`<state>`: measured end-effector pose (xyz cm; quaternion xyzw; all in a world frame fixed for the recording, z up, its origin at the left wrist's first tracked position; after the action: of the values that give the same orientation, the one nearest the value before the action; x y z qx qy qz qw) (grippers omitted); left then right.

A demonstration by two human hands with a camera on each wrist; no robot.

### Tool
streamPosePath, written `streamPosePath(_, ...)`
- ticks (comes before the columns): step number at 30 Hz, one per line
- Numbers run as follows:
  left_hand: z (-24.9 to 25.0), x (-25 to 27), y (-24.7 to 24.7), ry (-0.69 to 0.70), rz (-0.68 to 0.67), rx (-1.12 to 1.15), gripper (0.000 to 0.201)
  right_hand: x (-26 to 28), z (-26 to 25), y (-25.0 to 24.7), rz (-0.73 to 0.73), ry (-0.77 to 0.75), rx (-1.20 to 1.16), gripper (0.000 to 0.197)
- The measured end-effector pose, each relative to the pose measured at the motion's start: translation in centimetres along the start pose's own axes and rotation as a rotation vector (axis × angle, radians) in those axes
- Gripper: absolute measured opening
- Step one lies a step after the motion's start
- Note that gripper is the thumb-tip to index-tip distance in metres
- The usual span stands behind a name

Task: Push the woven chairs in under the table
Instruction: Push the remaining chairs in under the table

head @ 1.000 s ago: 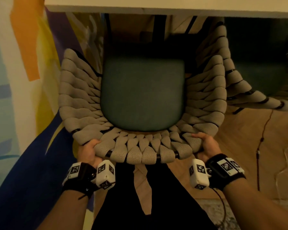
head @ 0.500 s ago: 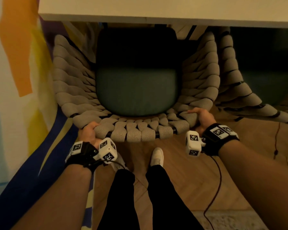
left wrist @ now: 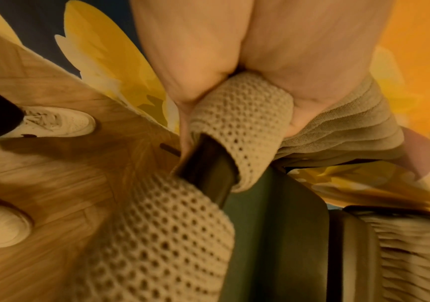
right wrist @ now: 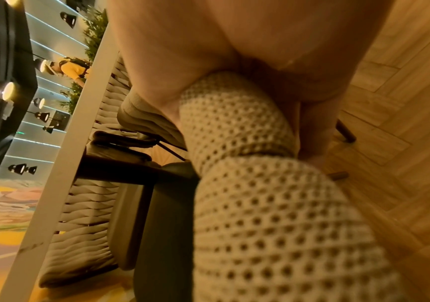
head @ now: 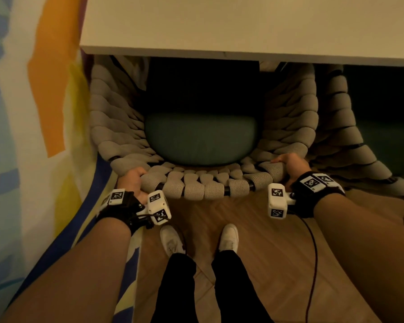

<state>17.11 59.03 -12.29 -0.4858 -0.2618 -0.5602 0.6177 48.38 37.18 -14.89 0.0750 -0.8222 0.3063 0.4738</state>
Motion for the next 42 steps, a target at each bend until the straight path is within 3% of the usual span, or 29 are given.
streamPosePath(2, -0.5, 1.0, -0.5, -0.021, -0.043, -0.018, 0.013, 0.6, 0.2, -0.8, 0.016, -0.064, 0.036, 0.045)
streamPosePath(3, -0.6, 1.2, -0.7, -0.017, -0.057, -0.008, 0.02, 0.9, 0.5, -1.1, 0.004, -0.073, 0.005, 0.048)
streamPosePath(4, -0.7, 1.3, -1.1, 0.014, -0.054, -0.004, 0.04, 1.1, 0.8, -1.5, -0.008, -0.105, 0.002, 0.056)
streamPosePath(6, -0.7, 0.7, -2.6, 0.307, 0.105, -0.194, 0.082, 2.0, 1.0, -2.8, 0.041, -0.285, 0.139, 0.068)
streamPosePath(7, -0.4, 1.0, -3.3, 0.503, 0.192, -0.339, 0.091, 3.0, 0.9, -3.7, 0.103, -0.421, 0.258, 0.073)
streamPosePath(10, -0.2, 3.1, -3.8, 1.004, 0.228, -0.718, 0.081, 5.7, 0.7, -5.9, 0.191, -0.857, 0.51, 0.079)
streamPosePath(13, -1.9, 4.4, -1.9, 1.286, 0.004, -1.261, 0.067, 8.1, 1.2, -5.5, 0.149, -1.177, 0.921, 0.071)
streamPosePath(16, -4.1, 5.1, 0.3, 1.334, -0.102, -1.623, 0.069, 8.7, 2.0, -3.5, 0.0, -1.212, 1.217, 0.067)
streamPosePath(22, -3.6, 6.3, 2.6, 1.244, 0.06, -1.809, 0.063, 7.5, 2.6, -2.4, -0.084, -1.187, 1.308, 0.063)
streamPosePath(33, -2.0, 6.3, 3.3, 1.156, 0.046, -1.89, 0.058, 7.7, 2.1, -1.8, -0.095, -1.212, 1.352, 0.062)
streamPosePath(42, -1.6, 6.9, 4.0, 1.005, -0.025, -1.935, 0.067, 7.9, 1.0, -3.2, -0.183, -1.122, 1.189, 0.06)
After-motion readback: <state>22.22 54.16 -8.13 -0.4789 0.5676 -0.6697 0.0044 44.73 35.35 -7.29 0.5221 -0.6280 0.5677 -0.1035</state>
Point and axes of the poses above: each hand's wrist, its own x-axis away from the middle knuckle, its own y-axis out of the palm, z = x × y, the point moved 3 cm from there along -x, towards the middle knuckle, and after that the axes turned 8 degrees about z, right-handed, at the moved point
